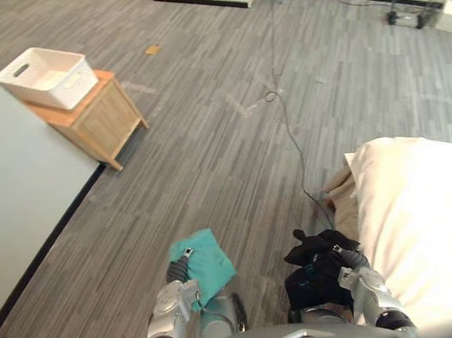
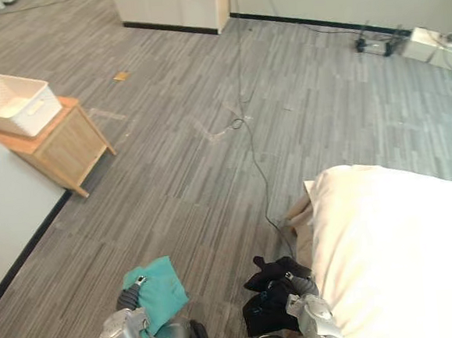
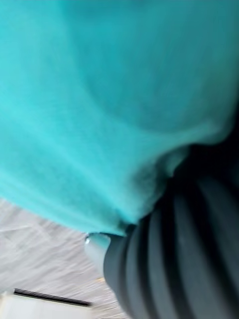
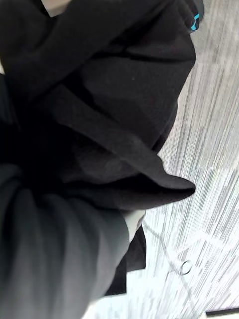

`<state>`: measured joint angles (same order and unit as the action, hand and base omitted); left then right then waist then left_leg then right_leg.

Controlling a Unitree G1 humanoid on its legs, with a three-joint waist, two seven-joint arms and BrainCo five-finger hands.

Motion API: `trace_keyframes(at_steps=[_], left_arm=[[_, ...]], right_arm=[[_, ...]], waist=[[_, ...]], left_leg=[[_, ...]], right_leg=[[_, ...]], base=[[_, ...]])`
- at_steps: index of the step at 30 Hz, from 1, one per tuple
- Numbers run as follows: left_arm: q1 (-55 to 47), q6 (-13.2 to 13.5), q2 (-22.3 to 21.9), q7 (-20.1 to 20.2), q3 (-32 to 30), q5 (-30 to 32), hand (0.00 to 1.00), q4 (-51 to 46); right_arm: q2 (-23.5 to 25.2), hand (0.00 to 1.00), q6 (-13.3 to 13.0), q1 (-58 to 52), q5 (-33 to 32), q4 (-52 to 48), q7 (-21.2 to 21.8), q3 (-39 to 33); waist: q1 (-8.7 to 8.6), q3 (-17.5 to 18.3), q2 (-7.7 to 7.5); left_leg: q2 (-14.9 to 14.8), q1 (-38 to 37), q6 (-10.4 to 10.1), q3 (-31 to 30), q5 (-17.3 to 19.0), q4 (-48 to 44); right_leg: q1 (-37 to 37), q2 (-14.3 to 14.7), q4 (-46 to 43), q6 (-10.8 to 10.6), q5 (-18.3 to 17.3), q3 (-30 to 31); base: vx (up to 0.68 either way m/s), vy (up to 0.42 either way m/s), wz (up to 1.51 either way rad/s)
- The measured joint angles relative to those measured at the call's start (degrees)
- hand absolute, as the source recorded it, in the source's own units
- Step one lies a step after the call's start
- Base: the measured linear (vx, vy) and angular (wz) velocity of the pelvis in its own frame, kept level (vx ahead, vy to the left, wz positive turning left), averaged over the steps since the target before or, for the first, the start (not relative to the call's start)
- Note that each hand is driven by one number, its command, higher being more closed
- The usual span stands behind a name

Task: Tidy the bed and pick cloth on bed and put in laundry

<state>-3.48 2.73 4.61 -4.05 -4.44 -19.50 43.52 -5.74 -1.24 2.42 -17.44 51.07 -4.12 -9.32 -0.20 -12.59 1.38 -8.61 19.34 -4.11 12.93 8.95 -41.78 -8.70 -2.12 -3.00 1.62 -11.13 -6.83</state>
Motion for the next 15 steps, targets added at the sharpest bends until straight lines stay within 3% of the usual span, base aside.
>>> trace_keyframes(at_steps=[3, 5, 6, 7, 8, 10, 12, 13, 14, 15], left_arm=[[0.3, -0.1, 0.2, 0.0, 0.0, -0.2, 1.00, 0.0], [0.4, 0.0, 0.2, 0.0, 0.1, -0.4, 1.00, 0.0], [0.5, 0.0, 0.3, -0.1, 0.0, -1.5, 1.00, 0.0], [0.6, 0.0, 0.5, -0.1, 0.0, -1.9, 1.00, 0.0], [1.2, 0.1, 0.7, -0.2, -0.2, -2.4, 1.00, 0.0], [2.4, 0.1, 0.6, -0.1, 0.2, -2.4, 1.00, -0.1], [1.6, 0.1, 0.5, -0.1, 0.4, -2.4, 1.00, -0.9], [1.2, 0.1, 0.6, -0.1, 0.4, -2.4, 1.00, -2.0], [1.0, 0.1, 1.2, -0.2, 0.4, -2.4, 1.00, -2.4], [0.9, 0.1, 1.6, -0.2, 0.4, -2.4, 1.00, -2.4]], right_arm=[[-1.2, 1.00, 0.3, 1.5, -0.3, 0.2, 0.0, -1.8], [-2.0, 1.00, 0.3, 2.7, -0.3, 0.4, 0.0, -2.4], [-2.5, 1.00, 0.3, 2.8, -0.3, 0.7, 0.0, -2.6], [-2.6, 1.00, 0.3, 2.8, -0.3, 1.1, -0.1, -2.7], [-1.8, 1.00, 0.4, 2.7, -0.3, 2.0, 0.0, -2.7], [-0.3, 1.00, 0.5, 3.2, -0.3, 1.8, 0.0, -3.5], [0.7, 1.00, 0.7, 3.1, -0.2, 1.9, 0.0, -3.7], [0.8, 1.00, 0.7, 3.2, -0.2, 1.8, 0.0, -3.7], [0.8, 1.00, 0.7, 3.0, -0.2, 1.7, 0.0, -3.7], [0.8, 1.00, 0.7, 2.5, -0.2, 1.7, 0.0, -3.7]], waist=[[0.77, -0.1, -0.11], [1.07, 0.1, 0.46], [1.10, 0.6, 1.81], [1.10, 0.5, 1.68], [1.15, 0.1, 0.17], [1.27, 0.2, -0.16], [1.41, 0.1, -0.58], [1.14, 0.1, -0.56], [1.05, 0.2, -0.53], [0.92, 0.2, -0.51]], left_leg=[[3.2, 1.5, 0.6, -0.1, -1.4, 15.9], [5.2, 1.7, 0.3, -1.2, -6.5, 28.0], [5.4, 1.4, 1.7, -1.5, -11.7, 32.0], [6.1, 1.3, 3.9, -1.2, -12.7, 31.3], [7.9, 2.1, 5.1, -0.6, -9.8, 29.0], [9.4, 2.8, 6.7, 0.6, -6.1, 25.6], [10.4, -0.2, 9.0, 2.6, -2.5, 24.3], [11.1, -3.2, 9.4, 3.2, -0.7, 24.9], [11.7, -7.8, 9.7, 3.3, 0.9, 26.7], [11.9, -9.8, 9.8, 3.0, 1.4, 27.6]], right_leg=[[-0.1, -3.1, 0.2, -2.0, -0.3, -0.4], [-0.4, -5.1, 0.7, -3.9, -1.6, -0.2], [-1.5, -5.6, 0.9, -5.8, -3.4, -0.1], [-1.8, -6.4, 0.8, -6.2, -4.0, -0.1], [-1.3, -8.1, -0.7, -6.1, -4.1, 0.1], [1.3, -10.2, -7.3, -6.1, -4.1, 1.7], [5.0, -12.4, -19.1, -8.1, -2.8, 4.7], [7.9, -13.4, -27.6, -9.4, 0.2, 5.7], [11.9, -13.9, -39.5, -9.7, 5.8, 7.2], [13.8, -14.0, -45.0, -9.5, 6.2, 7.3]], base=[[0.21, 0.106, 0.02], [0.33, 0.221, -0.11], [0.46, 0.308, -0.09], [0.41, 0.267, 0.00], [0.42, 0.228, 0.13], [0.51, 0.248, 0.04], [0.45, 0.205, -0.35], [0.49, 0.207, -0.39], [0.49, 0.188, -0.22], [0.50, 0.143, -0.04]])
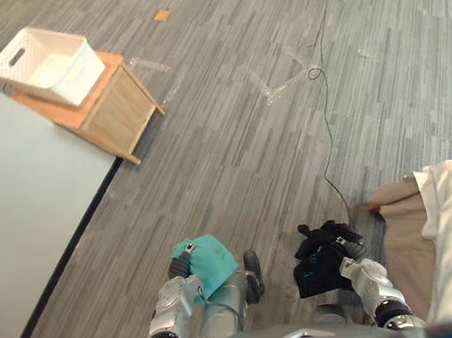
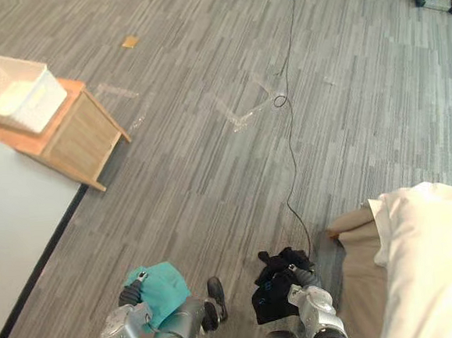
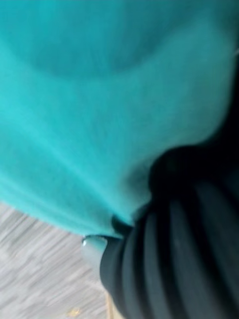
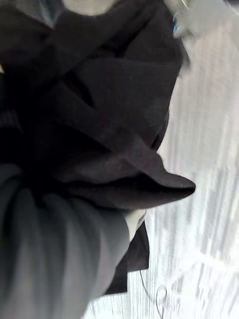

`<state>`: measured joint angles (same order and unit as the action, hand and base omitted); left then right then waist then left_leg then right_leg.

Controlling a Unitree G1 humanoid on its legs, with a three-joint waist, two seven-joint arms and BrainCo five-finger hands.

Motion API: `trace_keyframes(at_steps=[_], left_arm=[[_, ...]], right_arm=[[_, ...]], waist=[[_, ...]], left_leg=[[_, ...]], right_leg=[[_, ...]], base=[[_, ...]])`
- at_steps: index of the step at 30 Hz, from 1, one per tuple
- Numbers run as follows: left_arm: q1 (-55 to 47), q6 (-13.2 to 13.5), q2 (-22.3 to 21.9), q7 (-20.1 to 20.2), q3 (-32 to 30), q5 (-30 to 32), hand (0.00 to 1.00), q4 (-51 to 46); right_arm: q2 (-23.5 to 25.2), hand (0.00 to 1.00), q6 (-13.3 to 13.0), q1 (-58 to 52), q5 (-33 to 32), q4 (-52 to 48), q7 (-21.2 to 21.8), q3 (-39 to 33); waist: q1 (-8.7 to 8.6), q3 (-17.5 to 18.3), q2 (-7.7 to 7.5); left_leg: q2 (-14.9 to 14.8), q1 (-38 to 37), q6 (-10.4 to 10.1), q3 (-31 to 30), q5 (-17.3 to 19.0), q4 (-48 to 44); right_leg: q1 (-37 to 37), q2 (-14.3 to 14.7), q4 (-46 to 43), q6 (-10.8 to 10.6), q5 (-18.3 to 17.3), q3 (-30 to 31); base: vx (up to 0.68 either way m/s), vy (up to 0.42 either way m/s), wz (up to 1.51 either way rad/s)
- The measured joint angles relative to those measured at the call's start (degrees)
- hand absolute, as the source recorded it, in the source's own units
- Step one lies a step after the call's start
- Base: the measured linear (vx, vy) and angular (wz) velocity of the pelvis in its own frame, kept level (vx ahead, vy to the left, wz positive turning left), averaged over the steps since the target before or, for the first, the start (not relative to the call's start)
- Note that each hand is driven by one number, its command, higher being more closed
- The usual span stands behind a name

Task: Tidy the bed and pick cloth on bed and put in laundry

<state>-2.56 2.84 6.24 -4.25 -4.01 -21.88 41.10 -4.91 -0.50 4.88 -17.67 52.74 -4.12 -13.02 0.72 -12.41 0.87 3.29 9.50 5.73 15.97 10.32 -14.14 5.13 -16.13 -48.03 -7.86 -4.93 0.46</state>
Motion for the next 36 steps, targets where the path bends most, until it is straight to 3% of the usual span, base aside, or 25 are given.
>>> trace_keyframes(at_steps=[1, 2, 4, 7, 8, 9, 10, 11, 12, 13, 14, 17, 18, 20, 21, 24, 27, 28, 30, 31, 32, 33, 34, 35, 36], left_arm=[[0.3, 0.1, 0.8, -0.2, 0.1, 0.0, 1.00, -0.1], [0.6, 0.4, 1.1, -0.7, 0.7, 0.1, 1.00, -0.2], [0.9, 0.6, 1.4, -0.8, 0.9, 0.1, 1.00, 0.3], [1.9, 0.6, 0.8, -0.8, 1.3, 0.1, 1.00, 2.2], [2.0, 0.6, 0.3, -0.8, 1.2, 0.0, 1.00, 3.5], [2.1, 0.6, 0.2, -0.8, 1.3, 0.1, 1.00, 3.8], [2.3, 0.7, 0.2, -0.8, 1.3, 0.1, 1.00, 4.5], [2.3, 0.7, 0.7, -0.8, 1.3, 0.2, 1.00, 5.3], [3.0, 0.6, -0.2, -0.8, 1.2, 0.2, 1.00, 6.3], [4.2, 0.6, -0.8, -0.6, 1.2, 0.6, 1.00, 7.5], [4.4, 0.6, -0.8, -0.6, 1.2, 0.7, 1.00, 7.6], [3.7, 0.7, -1.3, -0.6, 1.1, 0.6, 1.00, 7.6], [3.0, 0.8, -1.8, -0.5, -0.3, 0.6, 1.00, 7.5], [1.5, 0.8, -3.1, -0.6, -1.4, 0.0, 1.00, 7.0], [-0.8, 0.8, -4.1, -0.6, -1.4, 0.0, 1.00, 4.6], [-3.5, 0.8, -4.9, -0.6, -1.4, 0.0, 1.00, 1.8], [-3.7, 0.8, -5.0, -0.7, -1.7, -1.7, 1.00, 0.2], [-3.5, 0.8, -5.2, -0.8, -1.7, -1.9, 1.00, 0.2], [-3.3, 0.8, -5.6, -0.7, -1.7, -2.0, 1.00, 0.3], [-3.1, 0.8, -5.8, -0.6, -1.7, -2.1, 1.00, 0.5], [-3.2, 0.8, -5.6, -0.6, -1.7, -2.1, 1.00, 1.0], [-2.8, 0.7, -5.1, -0.6, -1.7, -2.2, 1.00, 1.8], [-1.7, 0.7, -5.3, -0.6, -1.6, -2.3, 1.00, 2.4], [-0.7, 0.6, -5.4, -0.6, -1.6, -2.3, 1.00, 2.5], [-0.7, 0.6, -5.4, -0.6, -1.9, -2.3, 1.00, 2.5]], right_arm=[[0.0, 1.00, 0.0, -0.2, 0.0, 0.0, 0.0, 0.0], [0.3, 1.00, 0.0, -0.3, 0.3, 0.0, 0.0, 0.0], [0.3, 1.00, 0.0, -0.2, 1.1, -0.1, 0.0, 0.0], [0.3, 1.00, -0.1, -0.5, 1.1, 0.1, 0.0, 0.1], [0.3, 1.00, -0.3, -0.2, 1.1, -0.1, 0.1, 0.3], [0.3, 1.00, -0.4, -0.1, 1.1, -0.3, 0.1, 0.4], [0.3, 1.00, -0.5, -0.4, 1.1, -0.7, 0.2, 0.5], [0.2, 1.00, -0.5, -1.6, 1.1, -0.6, 0.1, 0.4], [-0.3, 1.00, -0.5, -0.9, 1.1, -0.1, 0.1, 0.2], [-1.1, 1.00, -0.5, 1.3, 1.1, 0.3, -0.1, -0.5], [-1.0, 1.00, -0.5, 2.2, 1.1, 0.1, -0.1, -1.1], [-1.4, 1.00, -1.0, 1.9, 1.1, -0.1, 0.0, -0.9], [-0.9, 1.00, -0.9, 1.6, 1.1, -0.1, 0.1, 0.1], [-0.6, 1.00, -0.9, 0.5, 1.2, 0.0, 0.1, 1.7], [-0.3, 1.00, -0.9, -0.3, 1.2, -0.1, -0.1, 3.1], [0.2, 1.00, -0.9, -1.2, 1.1, -1.1, -0.7, 2.9], [-0.2, 1.00, -0.8, -1.8, 1.1, -2.2, -0.7, 2.2], [-0.2, 1.00, -0.5, -1.6, 1.1, -2.1, -0.7, 1.3], [-0.5, 1.00, -0.4, -1.1, 1.1, -1.6, -0.7, -0.6], [-0.9, 1.00, -0.4, -0.9, 1.1, -1.6, -0.7, -1.6], [-1.0, 1.00, -0.3, -0.7, 1.1, -1.5, -0.7, -2.7], [-1.1, 1.00, -0.3, -0.5, 1.1, -1.1, -0.7, -3.1], [-1.0, 1.00, -0.3, -0.7, 1.1, -0.9, -0.7, -3.5], [-0.6, 1.00, -0.2, -0.5, 1.1, -0.7, -0.6, -3.6], [0.1, 1.00, 0.1, -0.4, 1.1, -0.5, -0.6, -3.6]], waist=[[-0.27, 0.1, 0.10], [-0.93, 0.0, 0.26], [-2.34, -0.3, 1.16], [-3.51, -1.8, 2.98], [-4.28, -2.1, 3.52], [-4.74, -2.1, 3.56], [-5.44, -1.8, 3.03], [-6.12, -2.0, 0.99], [-5.97, -2.6, 2.41], [-5.14, -3.0, 3.89], [-5.28, -3.2, 3.58], [-5.19, -3.1, 4.23], [-5.02, -3.3, 4.69], [-4.44, -3.7, 5.09], [-3.91, -4.4, 5.57], [-2.46, -4.7, 4.63], [-0.98, -4.4, 4.91], [-0.44, -4.4, 4.96], [-0.18, -4.2, 5.24], [-0.04, -4.0, 5.55], [0.09, -3.8, 5.79], [0.41, -3.7, 4.57], [-0.26, -3.1, 3.71], [-0.59, -3.2, 3.52], [0.08, -3.2, 3.44]], left_leg=[[0.2, -3.4, -0.1, -0.9, 0.6, 1.8], [0.1, -7.8, -0.1, -2.1, 0.7, 4.7], [-1.0, -12.4, -0.4, -3.9, 1.0, 7.8], [-4.9, -19.1, -1.0, -5.6, 1.5, 9.0], [-6.9, -20.8, -1.2, -6.8, 1.5, 8.9], [-7.6, -21.2, -1.5, -7.5, 1.7, 8.7], [-8.7, -21.6, -3.7, -8.9, 2.8, 8.1], [-8.7, -23.6, -8.5, -10.5, 5.4, 7.9], [-10.5, -24.2, -10.0, -10.5, 6.5, 8.0], [-12.0, -23.4, -9.8, -11.5, 5.4, 7.9], [-11.9, -23.4, -9.7, -12.6, 3.8, 7.9], [-14.2, -23.4, -12.7, -14.8, 0.0, 0.6], [-15.3, -18.8, -14.4, -17.1, -3.0, -12.2], [-16.1, -11.7, -16.0, -19.9, -12.9, -28.7], [-17.6, -5.4, -15.2, -18.1, -12.2, -44.0], [-17.9, 1.7, -12.7, -11.6, -8.2, -50.3], [-15.2, 7.7, -11.1, -4.3, -3.4, -39.4], [-13.7, 7.9, -10.4, -0.7, -2.5, -31.5], [-10.6, 7.4, -8.9, 5.9, -3.7, -14.9], [-9.0, 7.3, -7.6, 9.2, -6.3, -6.1], [-7.6, 6.4, -1.1, 13.0, -11.0, 1.3], [-5.4, 4.4, 2.1, 14.4, -10.7, 2.8], [-4.2, 4.6, 4.4, 14.6, -10.0, 1.9], [-5.7, 6.5, 7.1, 15.4, -7.5, -5.2], [-8.3, 7.4, 7.8, 16.5, -5.4, -12.0]], right_leg=[[3.2, 0.1, -8.6, 1.1, -0.7, -1.4], [7.1, 0.1, -14.9, 4.7, -3.2, -4.5], [11.5, 0.7, -16.8, 6.5, -6.9, -8.4], [17.0, 4.5, -5.6, 6.4, -10.4, -12.5], [18.7, 7.0, 5.4, 5.3, -9.4, -12.4], [19.2, 7.7, 10.2, 4.6, -8.6, -12.1], [18.8, 8.9, 24.7, 4.1, -2.2, -11.0], [16.6, 8.3, 36.6, 5.3, 13.8, -9.2], [16.5, 9.9, 35.7, 8.0, 12.6, -10.1], [18.0, 11.2, 32.0, 8.9, 10.2, -10.4], [19.3, 10.9, 28.2, 9.1, 7.2, -10.3], [17.2, 11.6, 22.1, 10.7, -0.5, -12.3], [13.8, 13.0, 23.3, 10.4, -2.9, -13.1], [7.8, 14.4, 27.3, 11.1, -3.5, -13.5], [1.6, 15.6, 31.1, 12.4, -4.3, -13.8], [-5.7, 15.5, 36.7, 12.8, -4.7, -12.6], [-11.8, 14.0, 41.9, 11.6, -5.4, -12.1], [-13.3, 13.0, 42.1, 10.2, -5.6, -12.1], [-15.8, 11.3, 42.8, 8.0, -7.4, -12.4], [-17.3, 10.9, 43.7, 6.6, -8.3, -12.6], [-19.3, 10.4, 44.2, 4.9, -9.8, -12.6], [-20.5, 9.1, 44.3, 4.2, -10.2, -12.6], [-20.7, 8.0, 44.4, 3.1, -8.4, -12.9], [-22.5, 8.1, 45.4, 2.4, -4.5, -12.1], [-24.0, 8.4, 45.6, 1.9, -1.7, -10.9]], base=[[0.51, 0.091, 0.13], [0.51, 0.068, 0.19], [0.56, -0.041, 0.36], [0.52, -0.168, 0.37], [0.60, -0.304, 0.48], [0.52, -0.333, 0.76], [0.56, -0.385, 1.02], [0.57, -0.400, 0.91], [0.51, -0.370, 0.46], [0.34, -0.275, 0.03], [0.39, -0.318, 0.07], [0.43, -0.313, 0.19], [0.37, -0.250, 0.14], [0.36, -0.180, 0.02], [0.37, -0.099, -0.11], [0.37, -0.065, -0.21], [0.43, 0.036, -0.12], [0.48, 0.110, -0.05], [0.60, 0.178, 0.04], [0.70, 0.251, 0.07], [0.61, 0.225, 0.11], [0.62, 0.214, 0.36], [0.61, 0.219, 0.66], [0.60, 0.206, 0.57], [0.58, 0.179, 0.08]])
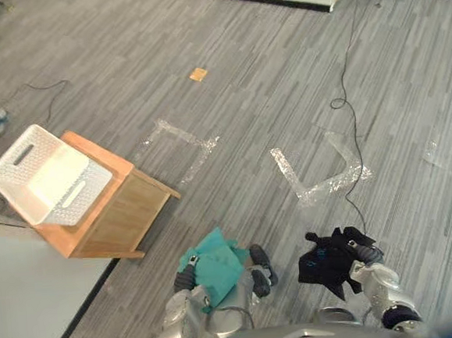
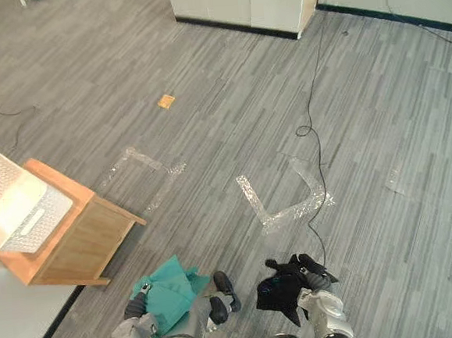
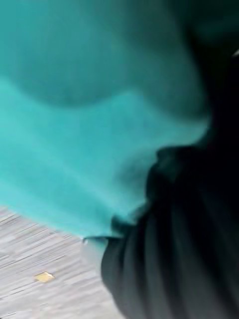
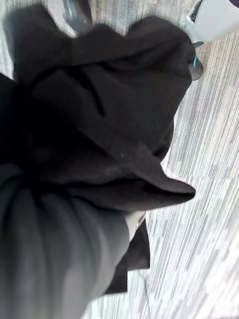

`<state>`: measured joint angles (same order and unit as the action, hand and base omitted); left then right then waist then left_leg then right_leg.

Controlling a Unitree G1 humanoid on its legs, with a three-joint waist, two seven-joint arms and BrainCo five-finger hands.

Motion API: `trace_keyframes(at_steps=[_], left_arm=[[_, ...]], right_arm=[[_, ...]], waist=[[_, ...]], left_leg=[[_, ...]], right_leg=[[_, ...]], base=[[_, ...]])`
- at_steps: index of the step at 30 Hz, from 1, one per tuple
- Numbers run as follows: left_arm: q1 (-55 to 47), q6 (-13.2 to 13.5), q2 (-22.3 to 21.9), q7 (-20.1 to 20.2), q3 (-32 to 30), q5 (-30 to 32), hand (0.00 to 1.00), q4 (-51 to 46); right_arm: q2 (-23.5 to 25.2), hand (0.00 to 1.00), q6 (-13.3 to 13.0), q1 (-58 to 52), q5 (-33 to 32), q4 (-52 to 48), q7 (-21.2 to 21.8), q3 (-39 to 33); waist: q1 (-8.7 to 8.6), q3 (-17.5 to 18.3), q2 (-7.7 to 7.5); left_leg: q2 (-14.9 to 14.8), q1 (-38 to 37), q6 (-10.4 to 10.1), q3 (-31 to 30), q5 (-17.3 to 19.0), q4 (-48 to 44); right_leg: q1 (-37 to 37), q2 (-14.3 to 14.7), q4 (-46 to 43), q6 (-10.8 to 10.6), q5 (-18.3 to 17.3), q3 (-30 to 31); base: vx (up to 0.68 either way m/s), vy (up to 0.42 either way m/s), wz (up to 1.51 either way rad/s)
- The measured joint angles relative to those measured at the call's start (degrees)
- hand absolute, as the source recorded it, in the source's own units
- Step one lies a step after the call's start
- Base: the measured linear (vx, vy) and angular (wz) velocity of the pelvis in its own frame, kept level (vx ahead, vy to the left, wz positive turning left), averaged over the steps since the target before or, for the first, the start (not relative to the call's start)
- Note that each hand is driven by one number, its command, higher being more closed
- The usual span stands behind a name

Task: Tidy the bed and pick cloth on bed and put in laundry

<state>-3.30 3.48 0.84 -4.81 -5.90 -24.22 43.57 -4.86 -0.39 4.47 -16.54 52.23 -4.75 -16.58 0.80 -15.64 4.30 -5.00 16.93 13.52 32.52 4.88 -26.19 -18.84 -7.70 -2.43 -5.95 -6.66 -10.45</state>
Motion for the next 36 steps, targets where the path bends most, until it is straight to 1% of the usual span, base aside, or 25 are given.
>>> trace_keyframes(at_steps=[1, 3, 4, 5, 6, 7, 8, 9, 10, 12, 15, 16, 17, 18, 19, 21, 22, 23, 24, 26, 28, 29, 32, 33, 36], left_arm=[[-1.3, 0.0, -0.1, 0.1, -1.1, 0.0, 1.00, 0.1], [-4.9, -0.2, -0.3, 0.4, -0.6, 0.1, 1.00, 0.4], [-4.9, -0.4, 0.2, 0.7, -0.5, 0.1, 1.00, 0.6], [-4.8, -0.4, 0.3, 0.7, -0.2, 0.1, 1.00, 0.5], [-4.3, -0.4, 0.7, 0.7, 0.8, 0.4, 1.00, 0.9], [-4.3, -0.5, 0.7, 0.6, 1.2, 0.7, 1.00, 1.1], [-4.3, -0.5, 0.7, 0.7, 1.7, 0.7, 1.00, 1.1], [-4.1, -0.5, 0.7, 0.7, 2.3, 1.3, 1.00, 1.1], [-3.9, -0.5, 0.8, 0.7, 2.9, 1.3, 1.00, 1.1], [-2.4, -0.4, 1.2, 0.6, 3.2, 1.4, 1.00, 3.5], [-2.1, -0.4, 1.5, 0.6, 3.1, 1.3, 1.00, 5.0], [-2.2, -0.4, 2.2, 0.7, 3.0, 1.3, 1.00, 4.9], [-1.9, -0.4, 3.4, 0.6, 2.8, 1.3, 1.00, 5.4], [-1.4, -0.8, 1.8, 0.5, 2.7, 1.3, 1.00, 6.5], [-1.3, -0.8, 0.7, 0.7, 2.7, 1.3, 1.00, 5.8], [-0.5, -0.4, -1.2, 0.7, 1.3, 1.6, 1.00, 4.9], [-0.8, -0.2, -1.6, 0.7, -0.3, 2.1, 1.00, 4.9], [-1.1, -0.1, -1.7, 0.6, -2.1, 2.8, 1.00, 5.3], [-1.0, -0.4, -2.4, 0.7, -2.6, 3.0, 1.00, 5.5], [-1.3, -0.4, -2.9, 0.7, -3.7, 3.1, 1.00, 5.2], [-3.2, -0.4, -3.1, 0.6, -4.1, 3.0, 1.00, 5.3], [-4.6, -0.5, -3.1, 0.6, -4.4, 2.9, 1.00, 5.0], [-5.9, -0.5, -2.7, 0.6, -4.5, 2.2, 1.00, 3.9], [-6.8, -0.4, -2.6, 0.7, -4.1, 2.3, 1.00, 2.2], [-6.5, -0.4, -2.3, 0.7, -3.2, 2.3, 1.00, 1.3]], right_arm=[[1.2, 1.00, 0.0, 0.2, 0.0, 0.2, 0.4, 0.1], [1.3, 1.00, -0.4, -3.7, 0.2, 0.4, 1.0, 0.0], [1.7, 1.00, -0.5, -4.0, 0.3, 1.3, 1.1, -0.1], [1.5, 1.00, -0.5, -4.6, 0.4, 1.6, 1.2, -0.5], [1.3, 1.00, -0.4, -4.8, 1.0, 2.2, 1.2, -1.0], [1.1, 1.00, -0.4, -5.0, 1.3, 2.5, 1.2, -0.9], [0.7, 1.00, -0.4, -5.3, 1.6, 2.6, 1.2, -0.9], [0.4, 1.00, -0.4, -6.0, 2.2, 2.6, 1.7, -1.0], [0.3, 1.00, -0.5, -6.5, 2.2, 2.5, 1.8, -1.0], [0.0, 1.00, -1.2, -6.8, 2.2, 1.6, 1.8, -1.4], [-0.3, 1.00, -1.3, -6.4, 2.1, 1.2, 1.8, -1.1], [0.2, 1.00, -1.3, -6.5, 2.0, 1.0, 1.8, -0.8], [1.1, 1.00, -1.3, -7.0, 1.8, 1.2, 1.8, -0.7], [0.1, 1.00, -1.1, -6.7, 1.5, 2.2, 1.6, -1.2], [0.0, 1.00, -1.1, -5.9, 1.4, 2.5, 1.0, -1.5], [0.1, 1.00, -1.2, -5.7, 1.4, -0.2, 1.1, -0.8], [0.9, 1.00, -1.2, -6.8, 1.4, -1.5, 1.2, 0.1], [1.5, 1.00, -1.2, -7.0, 1.6, -1.7, 1.4, 1.6], [1.7, 1.00, -1.1, -7.0, 1.7, -1.6, 1.7, 1.6], [1.5, 1.00, -1.1, -6.2, 2.2, -1.6, 1.8, 2.2], [1.2, 1.00, -1.1, -6.0, 2.2, -0.9, 1.8, 2.4], [0.8, 1.00, -1.1, -6.8, 2.2, -0.6, 1.9, 2.7], [0.3, 1.00, -1.0, -7.3, 2.2, 0.9, 2.1, 4.8], [0.3, 1.00, -1.0, -7.2, 2.2, 1.0, 2.1, 6.3], [0.3, 1.00, -0.6, -6.4, 2.2, 3.0, 2.4, 8.0]], waist=[[1.67, 0.7, -0.33], [1.57, 6.5, -0.71], [1.21, 7.7, -2.34], [0.76, 7.7, -2.86], [-0.33, 7.3, -3.25], [-0.65, 7.0, -2.89], [-0.82, 6.4, -2.09], [-1.47, 5.7, -0.77], [-1.50, 5.5, -0.15], [-2.14, 4.5, 0.35], [-3.28, 4.1, 0.43], [-3.48, 4.4, -1.03], [-3.71, 4.1, -2.86], [-3.14, 3.3, -0.75], [-2.09, 3.2, -0.62], [-2.06, 1.9, -1.20], [-1.98, 2.7, -1.36], [-2.50, 3.6, -2.81], [-2.75, 3.8, -1.41], [-1.88, 3.9, -0.08], [-1.45, 4.1, 1.15], [-1.53, 4.6, 1.99], [-1.22, 4.2, 1.89], [-0.56, 4.1, 1.80], [0.15, 4.0, 1.45]], left_leg=[[-2.2, 0.7, -1.6, 2.9, 3.2, -6.8], [2.1, -5.5, -4.8, 0.9, 8.2, 4.2], [6.6, -8.7, -4.8, -2.0, 9.5, 8.4], [8.3, -10.6, -4.6, -3.9, 9.7, 10.3], [10.4, -14.2, -4.4, -7.4, 10.0, 12.1], [11.0, -16.6, -4.4, -9.4, 10.1, 12.8], [11.0, -19.7, -4.4, -11.7, 10.1, 13.6], [10.3, -24.2, -4.4, -15.5, 10.1, 15.6], [9.8, -26.4, -4.4, -17.9, 10.0, 16.5], [7.5, -30.6, -4.5, -22.8, 10.0, 16.5], [4.1, -32.2, -7.5, -27.7, 10.6, 15.7], [3.0, -32.4, -9.8, -29.9, 11.8, 15.3], [2.7, -32.5, -13.3, -32.1, 13.7, 14.9], [0.2, -32.6, -14.7, -32.7, 14.5, 15.3], [1.1, -32.0, -16.0, -33.2, 13.7, 16.5], [1.7, -32.0, -15.4, -32.8, 8.9, 16.9], [0.7, -33.0, -14.8, -33.5, 10.3, 17.8], [-0.2, -33.7, -15.7, -36.8, 14.0, 18.7], [-2.2, -34.0, -16.9, -37.9, 15.9, 19.4], [-4.2, -34.0, -16.5, -39.9, 16.8, 19.9], [-5.0, -30.5, -16.4, -41.5, 14.7, 11.1], [-5.4, -26.2, -17.7, -42.5, 12.4, 1.1], [-7.7, -18.0, -19.5, -40.2, 0.0, -18.5], [-9.5, -14.6, -19.0, -36.2, -0.7, -27.4], [-8.2, -7.6, -18.3, -28.6, 3.5, -33.5]], right_leg=[[-1.5, 0.4, -2.0, -1.0, 2.2, 1.6], [1.4, -0.6, -12.8, -1.7, 1.6, 1.6], [4.4, -2.8, -23.8, -4.7, 3.3, 2.0], [6.9, -3.7, -31.1, -8.5, 6.8, 2.8], [13.2, -4.6, -46.8, -8.9, 7.9, 5.0], [16.4, -5.2, -54.4, -8.4, 7.0, 4.9], [19.3, -6.4, -60.3, -6.0, 5.2, 3.0], [23.1, -8.0, -64.9, 0.2, 1.3, -1.0], [25.1, -8.4, -65.4, 2.0, -1.1, -3.1], [29.7, -8.1, -57.9, 1.9, -5.9, -4.7], [33.7, -4.4, -40.5, 0.9, -6.8, -1.1], [34.2, -2.1, -28.8, -0.1, -4.1, 3.8], [33.3, -2.0, -19.6, -0.4, 2.6, 7.7], [31.6, -0.4, -19.2, 0.1, 2.7, 4.7], [31.4, -0.9, -19.8, 0.3, 2.4, 4.0], [37.1, -2.1, -33.4, -0.9, -0.4, 4.7], [37.7, -2.1, -29.5, 0.3, -2.5, 5.8], [37.7, -2.1, -28.2, 1.9, -1.7, 5.8], [38.1, -1.5, -30.4, 1.6, -4.2, 3.8], [39.5, -1.1, -36.3, 2.4, -9.5, 1.6], [36.0, -0.6, -34.2, 3.4, -10.8, -0.5], [32.3, -0.2, -31.1, 3.6, -10.9, -2.6], [22.9, 2.0, -24.1, 4.9, -11.2, -6.4], [18.6, 2.8, -20.9, 6.7, -11.6, -7.0], [10.2, 3.1, -12.8, 6.9, -10.6, -8.8]], base=[[0.51, 0.177, -0.11], [0.51, 0.259, 0.33], [0.45, 0.241, 0.91], [0.65, 0.234, 1.45], [0.52, 0.114, 1.35], [0.62, 0.074, 1.33], [0.51, -0.002, 1.21], [0.50, -0.017, 1.17], [0.47, -0.072, 1.26], [0.53, -0.221, 1.36], [0.42, -0.314, 1.31], [0.34, -0.343, 1.52], [0.43, -0.431, 1.42], [0.37, -0.383, 1.08], [0.36, -0.415, 0.74], [0.17, -0.290, 0.90], [0.11, -0.294, 1.23], [0.14, -0.297, 1.22], [0.20, -0.323, 0.96], [0.23, -0.344, 0.63], [0.26, -0.269, 0.50], [0.29, -0.227, 0.53], [0.28, -0.205, 0.52], [0.30, -0.183, 0.21], [0.35, -0.128, 0.16]])
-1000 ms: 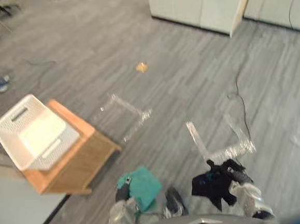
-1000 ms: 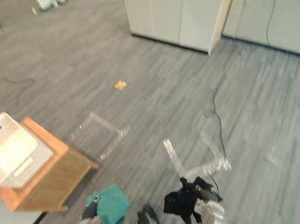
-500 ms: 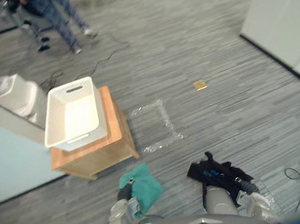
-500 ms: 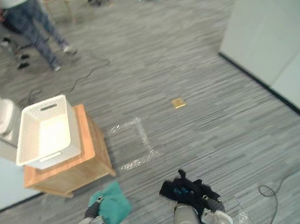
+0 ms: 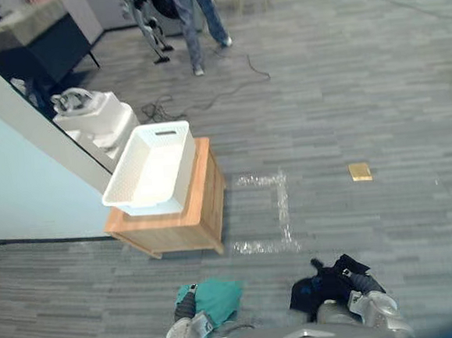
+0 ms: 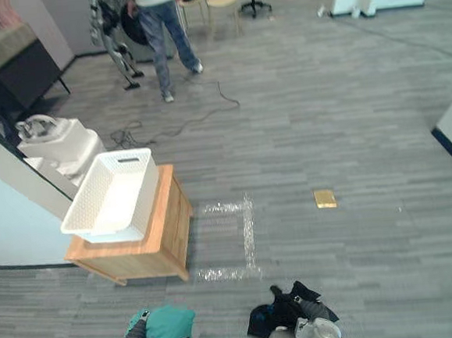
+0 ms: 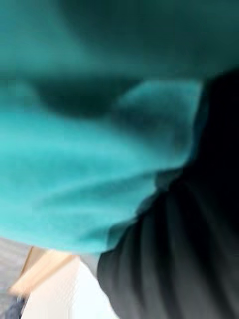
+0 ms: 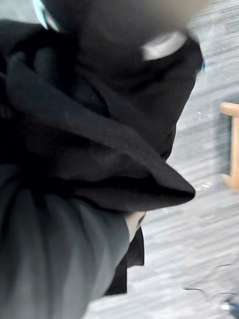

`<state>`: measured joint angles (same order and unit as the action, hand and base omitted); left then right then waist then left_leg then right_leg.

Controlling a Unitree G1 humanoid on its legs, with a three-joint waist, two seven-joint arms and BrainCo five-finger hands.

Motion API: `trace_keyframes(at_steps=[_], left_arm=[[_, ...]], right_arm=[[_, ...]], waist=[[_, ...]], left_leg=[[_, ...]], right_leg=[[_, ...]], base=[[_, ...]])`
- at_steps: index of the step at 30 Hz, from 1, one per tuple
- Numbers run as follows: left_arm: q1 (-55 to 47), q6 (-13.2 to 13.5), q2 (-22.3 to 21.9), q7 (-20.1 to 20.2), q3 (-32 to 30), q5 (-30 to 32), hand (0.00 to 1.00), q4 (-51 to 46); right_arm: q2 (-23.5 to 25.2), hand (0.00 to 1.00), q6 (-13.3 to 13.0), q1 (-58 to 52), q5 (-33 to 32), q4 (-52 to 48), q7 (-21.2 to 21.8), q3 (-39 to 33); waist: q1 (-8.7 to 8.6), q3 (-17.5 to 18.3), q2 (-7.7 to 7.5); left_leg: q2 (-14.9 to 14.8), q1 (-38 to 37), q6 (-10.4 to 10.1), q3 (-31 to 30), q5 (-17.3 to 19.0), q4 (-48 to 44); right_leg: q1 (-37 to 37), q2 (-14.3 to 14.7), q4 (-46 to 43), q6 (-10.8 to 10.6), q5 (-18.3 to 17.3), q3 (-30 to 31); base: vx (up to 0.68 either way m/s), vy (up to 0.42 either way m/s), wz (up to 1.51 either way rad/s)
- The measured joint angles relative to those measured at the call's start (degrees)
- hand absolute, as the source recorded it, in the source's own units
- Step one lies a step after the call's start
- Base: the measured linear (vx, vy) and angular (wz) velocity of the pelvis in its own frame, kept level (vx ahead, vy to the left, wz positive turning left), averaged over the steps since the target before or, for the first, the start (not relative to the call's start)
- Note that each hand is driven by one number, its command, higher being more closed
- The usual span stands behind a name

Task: Tidy the bed and pick cloth on bed and put in laundry

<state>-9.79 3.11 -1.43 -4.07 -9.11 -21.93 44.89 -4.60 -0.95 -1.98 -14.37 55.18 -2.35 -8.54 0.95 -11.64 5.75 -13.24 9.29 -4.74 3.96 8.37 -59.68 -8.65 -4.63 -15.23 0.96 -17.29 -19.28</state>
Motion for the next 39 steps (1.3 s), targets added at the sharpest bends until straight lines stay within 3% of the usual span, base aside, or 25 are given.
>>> trace_keyframes(at_steps=[2, 3, 4, 5, 6, 7, 9, 12, 15, 16, 17, 18, 19, 20, 23, 26, 27, 28, 29, 30, 32, 33, 34, 36, 39], left_arm=[[0.3, 0.0, 0.1, 0.0, -0.1, 0.0, 1.00, -0.3], [0.6, 0.0, 0.1, 0.1, 0.0, 0.0, 1.00, -0.2], [0.8, 0.0, 0.2, 0.2, -0.1, 0.1, 1.00, -0.2], [0.9, -0.1, 0.3, 0.5, 0.1, 0.1, 1.00, -0.2], [0.7, 0.0, 0.3, 0.7, 0.2, 0.1, 1.00, -0.2], [2.3, -0.1, 1.8, 1.3, 0.3, 0.1, 1.00, 1.6], [3.6, -0.2, 2.1, 1.3, 0.9, 0.2, 1.00, 2.1], [3.7, -0.6, 2.3, 1.6, 2.5, 0.2, 1.00, 2.1], [2.3, -0.9, 2.7, 1.6, 2.7, 0.6, 1.00, 2.0], [2.2, -1.1, 3.6, 1.6, 4.2, 0.6, 1.00, 2.0], [2.3, -1.4, 4.5, 1.6, 5.6, 0.6, 1.00, 2.1], [2.2, -1.4, 4.8, 1.6, 6.2, 0.6, 1.00, 2.1], [2.2, -1.4, 5.1, 1.5, 6.2, 0.7, 1.00, 2.1], [2.6, -1.4, 5.3, 1.5, 6.2, 0.7, 1.00, 2.0], [2.8, -1.3, 5.3, 1.3, 6.2, 0.7, 1.00, 2.1], [2.3, -1.2, 5.2, 1.2, 5.6, 0.7, 1.00, 2.1], [2.5, -1.2, 5.3, 1.1, 4.3, 0.7, 1.00, 2.2], [2.6, -1.2, 5.3, 1.1, 3.9, 0.7, 1.00, 2.2], [3.0, -1.1, 5.2, 1.1, 1.9, 1.0, 1.00, 2.1], [3.5, -1.1, 5.2, 1.1, -0.1, 1.3, 1.00, 2.1], [3.6, -1.1, 3.3, 1.1, -2.0, 1.4, 1.00, 1.9], [3.2, -1.1, 2.3, 1.1, -2.7, 1.4, 1.00, 1.8], [2.8, -1.1, 1.3, 1.2, -2.8, 1.7, 1.00, 1.8], [2.3, -1.1, 0.4, 1.2, -3.1, 3.0, 1.00, 1.2], [0.5, -1.2, -1.2, 1.1, -3.9, 2.8, 1.00, -3.4]], right_arm=[[-0.1, 1.00, 0.6, 0.1, 0.0, 0.7, 0.0, -0.4], [-0.1, 1.00, 0.8, 0.3, 0.0, 0.9, 0.0, -1.0], [-0.1, 1.00, 1.0, 0.3, 0.1, 0.9, 0.0, -1.7], [-0.3, 1.00, 1.0, 0.2, 0.1, 0.9, 0.0, -2.5], [-0.8, 1.00, 1.0, 0.1, 0.1, 0.9, 0.1, -2.5], [-0.5, 1.00, 1.2, 0.8, 0.1, 1.3, 0.0, -3.1], [-0.5, 1.00, 1.1, 1.7, 0.2, 1.9, 0.4, -3.1], [-0.4, 1.00, 1.2, 3.4, 1.6, 2.1, 0.6, -2.6], [0.2, 1.00, 1.1, 2.9, 3.4, 2.2, 1.6, -1.9], [0.1, 1.00, 1.1, 2.2, 4.0, 2.1, 2.0, -1.7], [0.1, 1.00, 1.1, 1.5, 4.5, 2.2, 2.1, -1.5], [0.0, 1.00, 1.1, 1.1, 4.5, 2.2, 2.1, -1.5], [0.0, 1.00, 1.1, 0.7, 4.5, 2.1, 2.1, -1.5], [-0.1, 1.00, 0.3, 0.6, 4.5, 0.8, 2.1, -1.5], [-0.5, 1.00, 0.0, 0.7, 4.5, 0.1, 2.1, -1.5], [-0.2, 1.00, 0.0, 1.3, 4.4, 0.1, 2.2, 0.4], [0.2, 1.00, 0.0, 1.4, 4.3, 0.1, 2.3, 0.6], [0.3, 1.00, 0.0, 1.4, 4.2, 0.1, 2.3, 0.6], [0.8, 1.00, 0.5, 1.4, 2.9, 0.1, 2.3, 0.5], [1.3, 1.00, 0.6, 1.5, 1.7, 0.1, 2.3, 0.4], [1.5, 1.00, 0.7, 1.1, 0.5, -2.0, 2.2, 0.4], [1.2, 1.00, 0.7, 0.6, -0.1, -3.0, 2.2, 0.9], [1.1, 1.00, 0.7, 0.0, -0.6, -4.4, 2.3, 1.0], [1.1, 1.00, 0.6, 0.2, -1.2, -4.9, 2.6, 2.5], [1.5, 1.00, 0.6, -0.5, -2.3, -5.2, 3.3, 4.8]], waist=[[0.31, -0.2, -0.22], [0.32, -0.7, -0.76], [0.25, -1.0, -1.06], [0.01, -1.0, -0.84], [0.01, -0.6, -0.02], [0.09, -0.8, -1.26], [-0.11, -0.6, -3.09], [0.03, -0.5, -3.19], [0.40, 1.4, -3.91], [0.00, 1.8, -4.40], [-0.14, 1.9, -4.72], [-0.26, 1.9, -4.65], [-0.61, 1.9, -4.54], [-1.38, 1.9, -4.56], [-1.67, 1.6, -4.08], [-1.25, 1.2, -3.51], [-1.20, 1.1, -4.23], [-1.16, 1.1, -4.48], [-0.40, 1.3, -5.96], [0.12, 1.1, -7.17], [0.34, 0.2, -6.36], [0.16, 0.4, -5.72], [0.08, 0.7, -4.62], [0.48, 1.4, -4.28], [0.11, 2.4, -4.34]], left_leg=[[1.8, 3.3, -0.3, 4.5, 3.2, 5.1], [3.8, 4.1, 0.4, 7.9, 4.4, 12.1], [5.4, 4.0, 1.1, 10.2, 4.1, 18.4], [7.5, 3.6, 2.4, 13.2, 0.4, 29.5], [8.6, 3.6, 5.0, 15.1, -5.1, 37.8], [10.4, 1.7, 12.7, 17.8, -6.7, 41.9], [13.9, 0.8, 13.4, 17.5, -7.9, 47.2], [15.4, -1.2, 14.5, 17.5, -7.1, 48.1], [18.4, -9.4, 13.2, 15.6, -4.7, 55.3], [19.7, -12.1, 13.3, 13.2, -4.1, 56.8], [20.3, -13.8, 13.6, 11.0, -3.8, 56.8], [20.4, -15.0, 13.8, 9.4, -3.4, 56.6], [20.4, -16.6, 13.9, 7.0, -3.2, 56.7], [20.3, -17.8, 13.9, 3.8, -3.1, 56.9], [18.8, -20.8, 13.2, -1.8, -2.8, 57.3], [16.3, -22.0, 10.2, -8.6, -0.9, 56.9], [15.8, -20.7, 9.5, -12.8, 1.2, 55.6], [15.7, -20.2, 9.2, -14.0, 1.6, 55.1], [15.2, -18.6, 7.2, -17.5, 3.0, 54.5], [13.6, -18.3, 5.8, -18.7, 3.8, 54.4], [10.4, -17.3, 3.2, -15.3, 3.9, 50.4], [9.6, -17.6, 3.0, -14.7, 3.7, 49.5], [7.8, -18.8, 2.1, -13.0, 3.8, 50.6], [5.6, -19.2, 0.0, -12.9, 2.4, 52.5], [3.0, -13.6, 1.8, -7.0, 0.3, 46.8]], right_leg=[[-3.6, -0.4, 3.1, -1.0, 1.2, -0.7], [-5.4, -1.2, 4.1, -1.2, 1.2, -0.7], [-6.6, -1.8, 4.7, -1.8, 1.3, -1.0], [-7.9, -1.9, 5.3, -2.6, 1.3, -1.4], [-8.4, -1.0, 5.5, -3.9, 1.0, -1.5], [-9.8, -2.0, 5.7, -5.0, 0.3, -1.2], [-9.7, -3.2, 7.4, -5.8, 2.7, 0.4], [-11.7, -3.7, 7.7, -8.6, 8.7, 2.0], [-4.7, -6.9, -16.0, -11.3, 11.0, 5.5], [0.4, -8.6, -28.4, -12.4, 17.0, 7.9], [5.2, -9.7, -38.7, -11.5, 18.7, 9.7], [8.1, -10.5, -44.4, -9.9, 17.4, 9.3], [11.8, -11.5, -49.3, -6.5, 14.8, 8.3], [14.8, -11.8, -50.5, -5.5, 11.6, 7.7], [17.4, -11.0, -41.4, -7.0, 6.8, 7.5], [17.1, -7.1, -17.3, -7.1, 5.8, 13.2], [16.3, -5.7, -6.1, -7.7, 7.0, 19.9], [16.2, -5.5, -3.4, -7.9, 7.3, 22.0], [16.1, -5.6, 3.5, -7.8, 8.0, 30.1], [16.0, -4.8, 3.1, -10.9, 10.5, 31.4], [16.3, -2.9, -2.9, -8.8, 8.9, 27.7], [16.2, -2.5, -5.4, -7.4, 7.4, 26.3], [15.9, -1.9, -9.0, -6.5, 4.7, 23.1], [15.6, -1.3, -11.9, -5.0, 1.7, 19.3], [10.4, -1.8, -6.3, -3.3, 2.1, 10.0]], base=[[0.41, -0.017, 0.09], [0.45, 0.044, 0.09], [0.45, 0.089, 0.16], [0.45, 0.123, 0.19], [0.45, 0.128, 0.46], [0.51, 0.153, 0.63], [0.43, 0.130, 0.57], [0.34, 0.105, 0.43], [0.32, 0.091, 0.46], [0.33, 0.025, 0.89], [0.41, 0.006, 0.99], [0.36, -0.010, 1.06], [0.36, -0.040, 1.25], [0.34, -0.090, 1.34], [0.29, -0.162, 1.20], [0.20, -0.280, 1.11], [0.16, -0.478, 1.16], [0.17, -0.564, 1.59], [0.19, -0.637, 1.39], [0.17, -0.560, 1.55], [0.18, -0.444, 1.29], [0.22, -0.388, 1.33], [0.18, -0.348, 1.15], [0.16, -0.314, 1.04], [0.19, -0.266, 1.36]])
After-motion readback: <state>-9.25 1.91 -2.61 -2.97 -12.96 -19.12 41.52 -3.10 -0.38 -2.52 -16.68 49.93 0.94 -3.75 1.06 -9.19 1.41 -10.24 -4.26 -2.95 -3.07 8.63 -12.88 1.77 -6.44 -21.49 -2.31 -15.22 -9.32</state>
